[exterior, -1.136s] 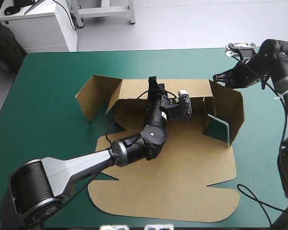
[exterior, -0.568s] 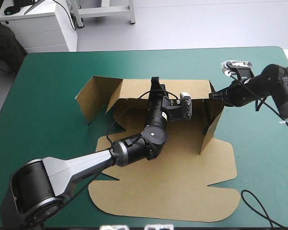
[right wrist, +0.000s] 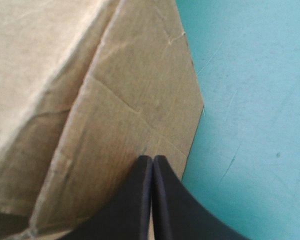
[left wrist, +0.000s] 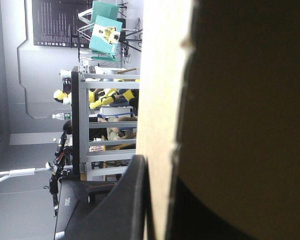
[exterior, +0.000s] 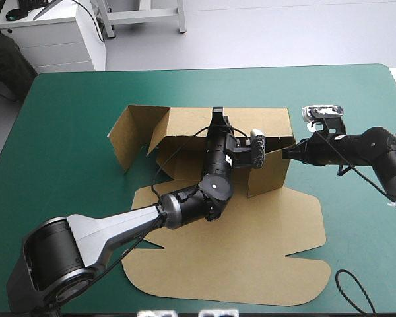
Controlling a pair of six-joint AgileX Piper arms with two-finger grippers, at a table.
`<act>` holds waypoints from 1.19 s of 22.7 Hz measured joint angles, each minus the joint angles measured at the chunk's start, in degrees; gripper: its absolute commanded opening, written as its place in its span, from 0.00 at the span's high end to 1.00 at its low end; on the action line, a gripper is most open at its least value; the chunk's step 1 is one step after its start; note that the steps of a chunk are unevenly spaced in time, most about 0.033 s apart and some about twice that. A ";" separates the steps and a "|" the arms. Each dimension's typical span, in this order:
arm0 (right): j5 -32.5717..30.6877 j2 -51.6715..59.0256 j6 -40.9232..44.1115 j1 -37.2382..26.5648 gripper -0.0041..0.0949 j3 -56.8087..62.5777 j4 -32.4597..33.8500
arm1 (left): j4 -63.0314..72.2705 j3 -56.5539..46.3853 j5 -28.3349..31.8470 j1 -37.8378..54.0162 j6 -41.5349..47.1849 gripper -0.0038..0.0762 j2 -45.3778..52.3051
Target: Fold the box
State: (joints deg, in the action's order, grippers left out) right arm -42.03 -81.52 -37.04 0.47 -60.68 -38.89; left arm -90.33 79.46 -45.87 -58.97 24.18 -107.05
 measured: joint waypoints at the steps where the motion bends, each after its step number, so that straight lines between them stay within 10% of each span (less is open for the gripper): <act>1: 0.15 0.03 -2.01 0.00 0.97 0.19 -0.24 | 0.00 0.00 0.00 0.00 0.00 0.96 0.00; 11: -1.97 0.85 -5.20 0.00 0.52 -0.29 6.23 | 0.00 0.00 -0.06 0.00 -0.37 0.96 -0.10; 22: -8.55 0.85 -13.68 0.00 0.51 -2.42 7.27 | 0.00 0.00 -0.08 0.00 -0.40 0.96 -0.10; 27: -7.71 -0.41 -17.40 0.00 0.51 -2.47 -2.42 | 0.00 0.00 -0.08 0.00 -0.40 0.96 -0.10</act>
State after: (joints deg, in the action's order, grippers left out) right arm -49.74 -81.92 -54.44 0.47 -63.15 -41.31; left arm -90.33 79.46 -45.95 -58.97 23.79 -107.15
